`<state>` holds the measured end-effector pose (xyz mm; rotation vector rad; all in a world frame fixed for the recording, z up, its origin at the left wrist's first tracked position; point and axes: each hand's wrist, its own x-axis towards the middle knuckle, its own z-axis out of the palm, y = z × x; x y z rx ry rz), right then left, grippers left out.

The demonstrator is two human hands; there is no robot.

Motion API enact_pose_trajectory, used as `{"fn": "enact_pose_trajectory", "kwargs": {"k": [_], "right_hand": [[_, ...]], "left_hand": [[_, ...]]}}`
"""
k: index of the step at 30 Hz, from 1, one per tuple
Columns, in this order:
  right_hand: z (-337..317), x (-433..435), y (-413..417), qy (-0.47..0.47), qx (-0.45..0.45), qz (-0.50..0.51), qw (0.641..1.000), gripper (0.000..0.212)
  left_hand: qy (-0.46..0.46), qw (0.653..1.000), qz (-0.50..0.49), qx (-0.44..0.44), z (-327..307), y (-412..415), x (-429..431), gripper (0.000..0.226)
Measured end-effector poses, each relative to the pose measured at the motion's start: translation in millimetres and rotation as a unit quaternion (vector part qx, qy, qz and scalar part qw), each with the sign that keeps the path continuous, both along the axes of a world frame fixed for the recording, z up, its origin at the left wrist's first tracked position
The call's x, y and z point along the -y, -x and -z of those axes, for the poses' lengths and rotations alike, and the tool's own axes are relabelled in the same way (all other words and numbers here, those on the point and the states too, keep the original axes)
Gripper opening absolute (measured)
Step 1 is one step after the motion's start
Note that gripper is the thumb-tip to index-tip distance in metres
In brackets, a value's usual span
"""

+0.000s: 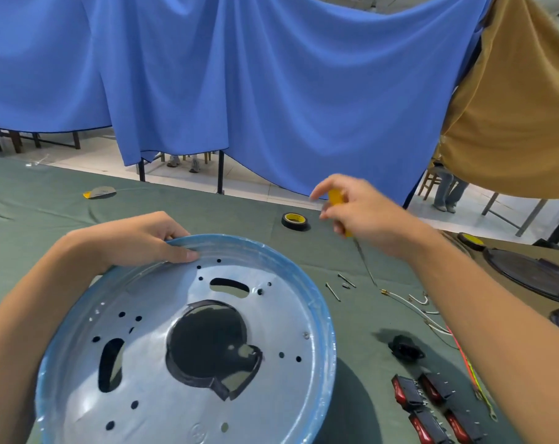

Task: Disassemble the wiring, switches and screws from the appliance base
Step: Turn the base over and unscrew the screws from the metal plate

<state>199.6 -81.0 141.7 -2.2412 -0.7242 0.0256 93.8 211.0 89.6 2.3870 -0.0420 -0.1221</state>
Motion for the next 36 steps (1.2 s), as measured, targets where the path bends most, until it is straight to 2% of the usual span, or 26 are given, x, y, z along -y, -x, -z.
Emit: {"fn": "enact_pose_trajectory", "kwargs": {"k": [2,4,7,13,24,29,36], "right_hand": [[16.5,-2.9,1.1,0.134,-0.006,-0.067,0.989,0.046],[34.1,-8.6,2.0,0.25,0.029,-0.099,0.963,0.046],[60.0,-19.3,4.8,0.315,0.044,-0.136,0.938,0.032],[86.2,-35.6,12.3,0.266,0.047,-0.163,0.949,0.012],[102.7,-36.9,9.6,0.256,0.048,-0.163,0.952,0.012],[99.2,-26.3,0.1,0.303,0.043,-0.128,0.943,0.011],[93.6,-4.7,-8.8,0.294,0.024,-0.107,0.95,0.001]], "left_hand": [[0.015,0.999,-0.006,-0.034,2.7,4.3,-10.7,0.029],[0.027,0.998,-0.011,-0.056,5.3,6.5,-19.9,0.029],[0.061,0.995,-0.011,-0.075,9.0,8.4,-29.5,0.028],[0.083,0.992,-0.012,-0.092,17.6,7.2,-39.5,0.037],[0.117,0.986,-0.009,-0.115,34.6,-0.3,-53.1,0.038],[0.098,0.987,-0.042,-0.12,44.6,1.5,-82.2,0.067],[0.034,0.991,-0.101,-0.078,68.1,1.4,-134.4,0.061]]}}
